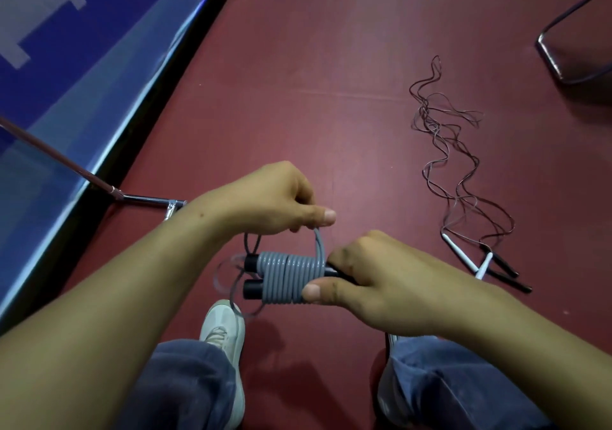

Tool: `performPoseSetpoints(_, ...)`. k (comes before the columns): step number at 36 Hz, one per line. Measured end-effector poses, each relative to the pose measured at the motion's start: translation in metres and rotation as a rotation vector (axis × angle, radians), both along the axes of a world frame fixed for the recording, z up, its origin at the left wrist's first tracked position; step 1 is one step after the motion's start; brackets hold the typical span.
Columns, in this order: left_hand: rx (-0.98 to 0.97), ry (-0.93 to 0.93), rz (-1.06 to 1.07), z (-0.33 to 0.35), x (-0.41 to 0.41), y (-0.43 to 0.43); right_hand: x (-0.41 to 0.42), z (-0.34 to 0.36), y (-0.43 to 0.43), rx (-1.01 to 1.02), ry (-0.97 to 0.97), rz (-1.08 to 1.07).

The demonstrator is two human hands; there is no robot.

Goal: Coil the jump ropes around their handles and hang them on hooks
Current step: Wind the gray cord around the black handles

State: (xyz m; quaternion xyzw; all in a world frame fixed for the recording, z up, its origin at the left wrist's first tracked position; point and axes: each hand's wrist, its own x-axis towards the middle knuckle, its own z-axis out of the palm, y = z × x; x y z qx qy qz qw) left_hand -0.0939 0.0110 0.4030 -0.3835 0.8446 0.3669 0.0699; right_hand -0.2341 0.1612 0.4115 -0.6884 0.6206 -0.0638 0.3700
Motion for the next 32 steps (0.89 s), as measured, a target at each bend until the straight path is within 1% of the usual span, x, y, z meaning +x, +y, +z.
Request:
performPoseSetpoints(3,-0.006,0.014,-0.075,-0.002,0.007,0.000,-0.003,-0.001,-0.002,0.048,-0.167,-0.043)
performPoseSetpoints(5,0.029,0.143,-0.061,0.002,0.009,0.001,-0.007,0.000,-0.005,0.065,-0.274,-0.068)
performPoseSetpoints(7,0.138,0.306,-0.028,0.013,0.010,0.007,-0.011,0.001,-0.007,0.070,-0.358,-0.116)
performPoseSetpoints(9,0.213,0.378,-0.016,0.024,0.013,0.012,-0.015,0.001,-0.010,0.050,-0.408,-0.154)
performPoseSetpoints(13,0.193,0.299,-0.117,0.027,0.020,0.021,-0.023,-0.003,-0.013,0.002,-0.400,-0.203)
performPoseSetpoints(14,0.223,0.301,-0.108,0.025,0.020,0.024,-0.025,-0.003,-0.013,-0.007,-0.392,-0.201)
performPoseSetpoints(17,0.408,0.367,-0.007,0.024,0.017,0.031,-0.026,0.000,-0.011,-0.001,-0.342,-0.184)
performPoseSetpoints(18,0.435,0.381,0.019,0.023,0.015,0.033,-0.027,0.001,-0.011,0.003,-0.334,-0.177)
performPoseSetpoints(19,0.433,0.400,0.038,0.023,0.014,0.034,-0.027,0.002,-0.011,0.007,-0.338,-0.174)
performPoseSetpoints(21,0.357,0.446,0.030,0.020,0.014,0.033,-0.031,0.001,-0.012,0.024,-0.365,-0.188)
performPoseSetpoints(23,0.377,0.477,-0.019,0.022,0.015,0.030,-0.035,0.002,-0.013,0.081,-0.446,-0.214)
performPoseSetpoints(25,0.526,0.518,-0.095,0.025,0.020,0.025,-0.039,0.005,-0.013,0.170,-0.572,-0.204)
performPoseSetpoints(27,0.763,0.584,-0.136,0.026,0.023,0.022,-0.042,0.007,-0.011,0.251,-0.685,-0.177)
performPoseSetpoints(30,1.050,0.683,-0.129,0.013,0.022,0.023,-0.046,0.007,-0.008,0.320,-0.827,-0.151)
performPoseSetpoints(32,1.195,0.803,-0.105,0.004,0.017,0.028,-0.048,0.009,-0.008,0.334,-0.889,-0.150)
